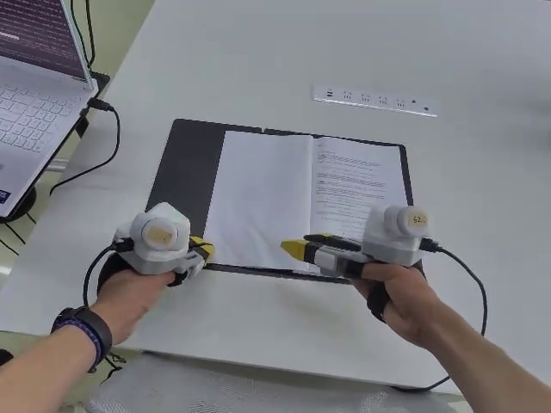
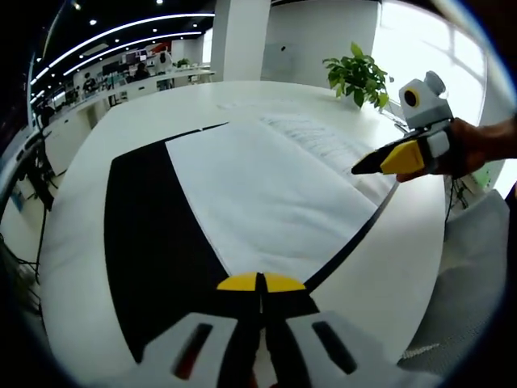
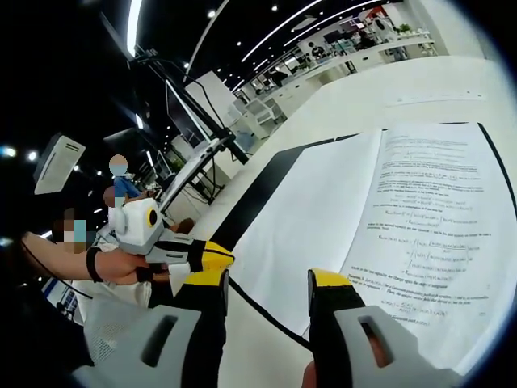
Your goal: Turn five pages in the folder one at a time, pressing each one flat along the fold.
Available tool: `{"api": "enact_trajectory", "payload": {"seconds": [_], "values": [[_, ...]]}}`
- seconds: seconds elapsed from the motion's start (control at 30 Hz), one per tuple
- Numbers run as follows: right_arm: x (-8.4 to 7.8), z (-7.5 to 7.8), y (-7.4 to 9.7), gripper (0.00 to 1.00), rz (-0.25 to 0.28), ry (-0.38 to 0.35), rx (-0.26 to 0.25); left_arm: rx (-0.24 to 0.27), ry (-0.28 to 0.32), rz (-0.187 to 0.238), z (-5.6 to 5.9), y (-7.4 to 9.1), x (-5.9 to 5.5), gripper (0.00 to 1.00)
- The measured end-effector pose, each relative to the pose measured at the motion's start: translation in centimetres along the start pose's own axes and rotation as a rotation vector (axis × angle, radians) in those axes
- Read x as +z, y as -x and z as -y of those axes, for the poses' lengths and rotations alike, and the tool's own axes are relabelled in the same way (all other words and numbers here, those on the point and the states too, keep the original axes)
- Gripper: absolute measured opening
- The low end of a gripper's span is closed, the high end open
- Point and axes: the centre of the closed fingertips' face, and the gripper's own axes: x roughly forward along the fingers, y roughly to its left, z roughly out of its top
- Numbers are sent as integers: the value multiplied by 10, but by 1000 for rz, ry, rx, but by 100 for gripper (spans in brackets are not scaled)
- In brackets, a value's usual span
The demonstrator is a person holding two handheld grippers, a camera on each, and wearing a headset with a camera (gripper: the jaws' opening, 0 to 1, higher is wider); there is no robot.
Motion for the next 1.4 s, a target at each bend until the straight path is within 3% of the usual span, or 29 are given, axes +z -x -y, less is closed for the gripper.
{"api": "enact_trajectory", "payload": {"seconds": [0.5, 0.7, 0.8, 1.03, 1.2, 1.3, 1.4], "values": [[14, 14, -4, 28, 27, 16, -16, 3, 11, -10, -1, 1, -1, 0], [23, 30, -10, 24, 24, 37, -49, 6, -8, -20, -1, 0, -1, 0], [34, 38, -16, 22, 52, 20, -57, 7, -34, -37, -1, 0, 0, 0], [51, 55, -30, 16, 58, 42, -69, 12, -14, -36, -2, 0, 0, 0], [63, 74, -34, 7, 102, -8, -115, 13, -8, -31, -2, 0, 0, 0], [67, 81, -37, 5, 120, -32, -118, 18, -1, -30, -2, 0, 0, 0], [66, 80, -41, 3, 116, -33, -124, 22, 7, -34, -1, 0, 0, 0]]}}
